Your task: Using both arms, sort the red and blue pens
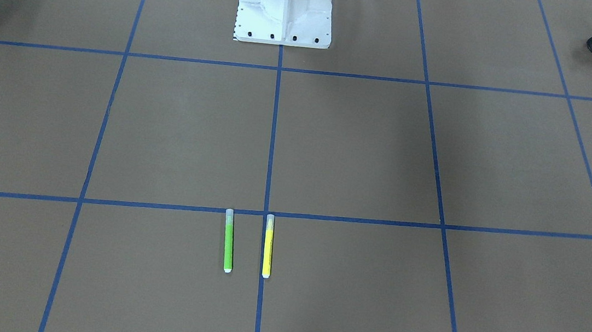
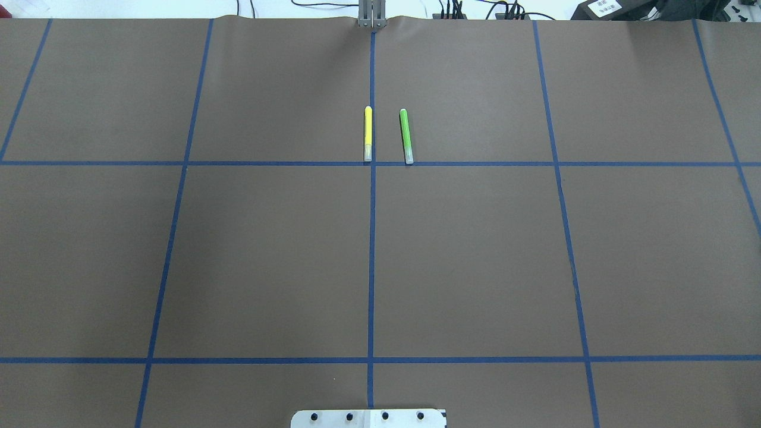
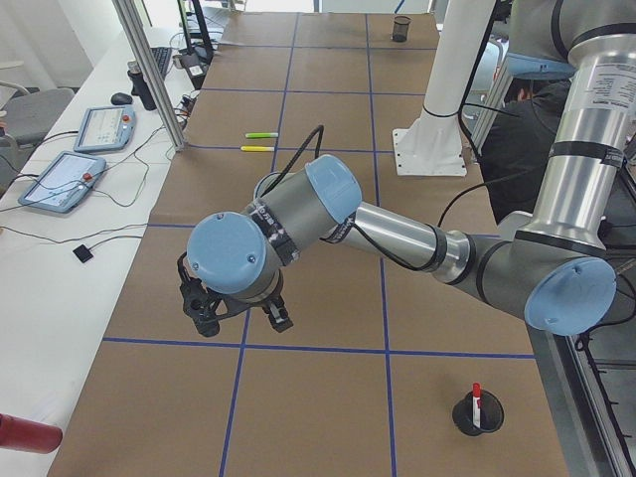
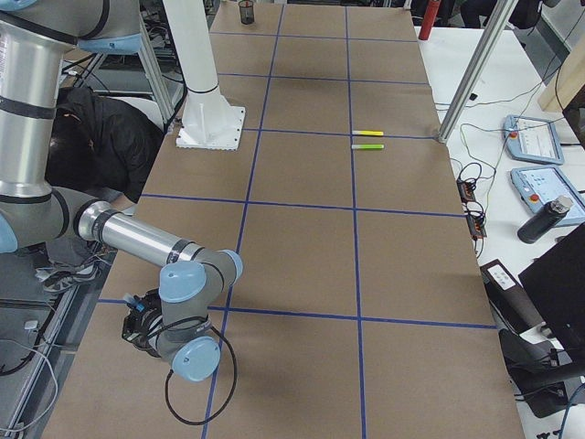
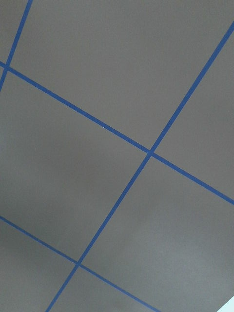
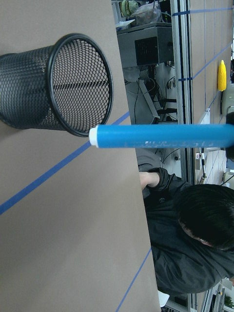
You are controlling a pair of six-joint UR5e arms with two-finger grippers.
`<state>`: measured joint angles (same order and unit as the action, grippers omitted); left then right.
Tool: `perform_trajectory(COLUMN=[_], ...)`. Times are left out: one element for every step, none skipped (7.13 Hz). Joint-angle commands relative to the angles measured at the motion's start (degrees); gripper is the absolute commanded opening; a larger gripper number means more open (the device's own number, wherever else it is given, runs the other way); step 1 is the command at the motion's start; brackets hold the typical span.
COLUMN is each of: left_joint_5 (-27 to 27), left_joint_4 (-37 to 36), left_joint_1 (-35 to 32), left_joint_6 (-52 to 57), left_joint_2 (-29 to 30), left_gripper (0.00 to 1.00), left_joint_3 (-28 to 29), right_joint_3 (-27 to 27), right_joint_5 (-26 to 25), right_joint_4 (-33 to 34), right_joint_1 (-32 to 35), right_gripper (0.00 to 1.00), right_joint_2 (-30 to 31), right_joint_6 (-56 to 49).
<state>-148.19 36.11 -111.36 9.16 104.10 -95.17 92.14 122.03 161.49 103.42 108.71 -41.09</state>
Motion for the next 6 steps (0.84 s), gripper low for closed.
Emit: perform_trajectory(left_joint_5=[0.09,0.09,0.09,0.09,0.09,0.09], left_joint_4=[0.01,0.01,0.01,0.01,-0.08,0.01], left_joint_1=[0.0,0.0,0.0,0.0,0.0,0.0], left_joint_6=[-0.99,-1.08,-1.08,-1.08,-1.08,-1.08], left_joint_2=[-0.13,-0.04,0.14,0.14,0.14,0.05], left_gripper=[1.0,1.0,1.0,1.0,1.0,1.0], left_joint_3=[-1.07,-1.24,-1.33,-1.42,-1.85,-1.86], right_joint_3=[-4.4,-4.6,-4.86,-6.43,-8.27,-8.73], right_joint_5=[0.31,0.23,0.14,0.23,0.31,0.66], right_joint_4=[-0.47,-0.47,-0.47,-0.47,-0.47,-0.47], right_joint_1=[0.11,0.02,0.11,0.11,0.11,0.02], right_gripper=[0.0,0.0,0.0,0.0,0.0,0.0], right_joint_2=[0.1,0.09,0.18,-0.34,-1.22,-1.31], right_joint_6=[0.22,0.31,0.31,0.49,0.49,0.58])
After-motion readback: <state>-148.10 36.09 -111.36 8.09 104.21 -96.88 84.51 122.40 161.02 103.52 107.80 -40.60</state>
